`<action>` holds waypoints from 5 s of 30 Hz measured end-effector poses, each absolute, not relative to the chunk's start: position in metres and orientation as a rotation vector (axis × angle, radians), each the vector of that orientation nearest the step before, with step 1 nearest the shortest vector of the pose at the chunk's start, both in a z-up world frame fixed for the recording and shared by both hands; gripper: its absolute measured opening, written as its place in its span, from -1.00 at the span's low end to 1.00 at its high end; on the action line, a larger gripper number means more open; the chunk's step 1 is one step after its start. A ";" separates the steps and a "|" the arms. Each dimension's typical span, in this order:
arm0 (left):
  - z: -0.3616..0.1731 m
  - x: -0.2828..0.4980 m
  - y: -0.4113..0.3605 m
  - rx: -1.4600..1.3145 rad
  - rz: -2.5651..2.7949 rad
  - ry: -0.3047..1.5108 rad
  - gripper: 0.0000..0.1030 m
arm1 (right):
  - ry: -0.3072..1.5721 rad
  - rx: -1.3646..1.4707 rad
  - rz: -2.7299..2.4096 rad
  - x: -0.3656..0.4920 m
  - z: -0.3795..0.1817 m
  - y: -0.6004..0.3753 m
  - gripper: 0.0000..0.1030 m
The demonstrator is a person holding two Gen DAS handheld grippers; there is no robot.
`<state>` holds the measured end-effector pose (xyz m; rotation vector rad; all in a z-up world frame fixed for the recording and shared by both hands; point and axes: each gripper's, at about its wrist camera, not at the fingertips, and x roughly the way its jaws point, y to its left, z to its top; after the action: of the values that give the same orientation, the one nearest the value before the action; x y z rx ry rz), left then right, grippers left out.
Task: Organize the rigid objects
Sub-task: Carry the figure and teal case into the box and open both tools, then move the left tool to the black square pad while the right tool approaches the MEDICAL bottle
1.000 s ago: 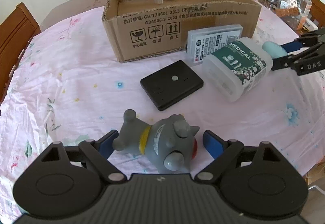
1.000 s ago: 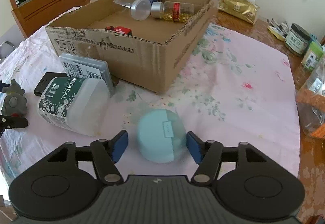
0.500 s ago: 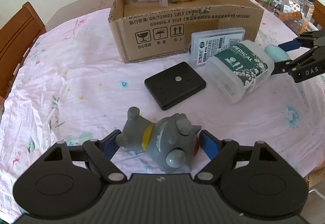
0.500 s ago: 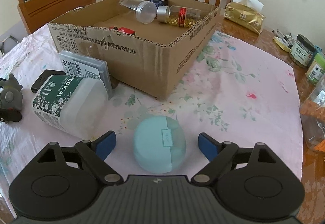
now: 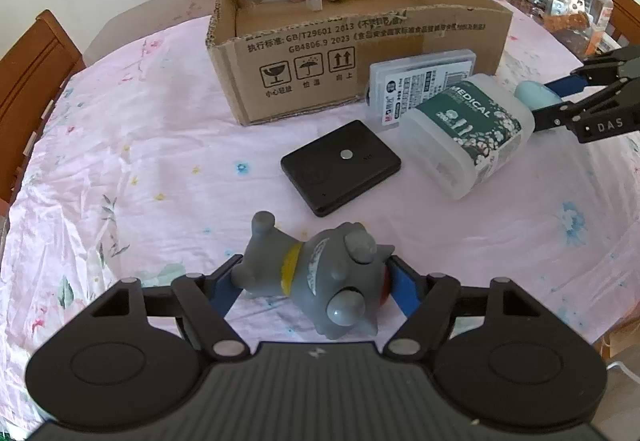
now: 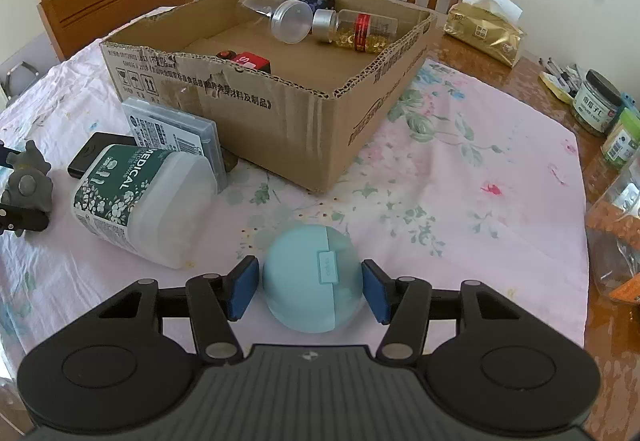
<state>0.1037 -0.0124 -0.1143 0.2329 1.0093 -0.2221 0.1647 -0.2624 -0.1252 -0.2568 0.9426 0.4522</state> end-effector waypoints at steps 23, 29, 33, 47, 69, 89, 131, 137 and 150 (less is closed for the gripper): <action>-0.062 0.124 -0.018 0.263 -0.303 0.999 0.44 | 0.901 -0.333 0.460 0.167 -0.069 -0.261 0.10; -0.034 0.135 -0.023 0.274 -0.319 0.914 0.44 | 0.806 -0.335 0.518 0.184 -0.023 -0.253 0.10; -0.019 0.147 -0.025 0.278 -0.322 0.856 0.44 | 0.766 -0.316 0.542 0.213 -0.009 -0.241 0.10; -0.005 0.194 -0.024 0.278 -0.250 0.797 0.44 | 0.825 -0.327 0.536 0.314 -0.048 -0.197 0.10; -0.029 0.293 -0.042 0.245 -0.268 0.812 0.48 | 0.804 -0.128 0.333 0.267 -0.006 -0.220 1.00; -0.014 0.242 -0.003 0.155 -0.075 0.724 0.99 | 0.868 -0.123 0.295 0.228 -0.019 -0.216 1.00; -0.121 0.180 -0.013 0.027 -0.104 1.001 0.99 | 1.166 -0.125 0.139 0.194 -0.134 -0.196 1.00; -0.133 0.184 -0.027 0.000 -0.077 1.023 0.99 | 1.157 -0.143 0.171 0.199 -0.136 -0.200 1.00; -0.138 0.164 -0.016 0.030 -0.024 1.029 0.99 | 1.144 -0.155 0.194 0.194 -0.133 -0.199 1.00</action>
<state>0.1643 -0.0155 -0.1377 0.0301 1.0294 -0.0241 0.1945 -0.1993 -0.1335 -0.1554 1.1438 0.1944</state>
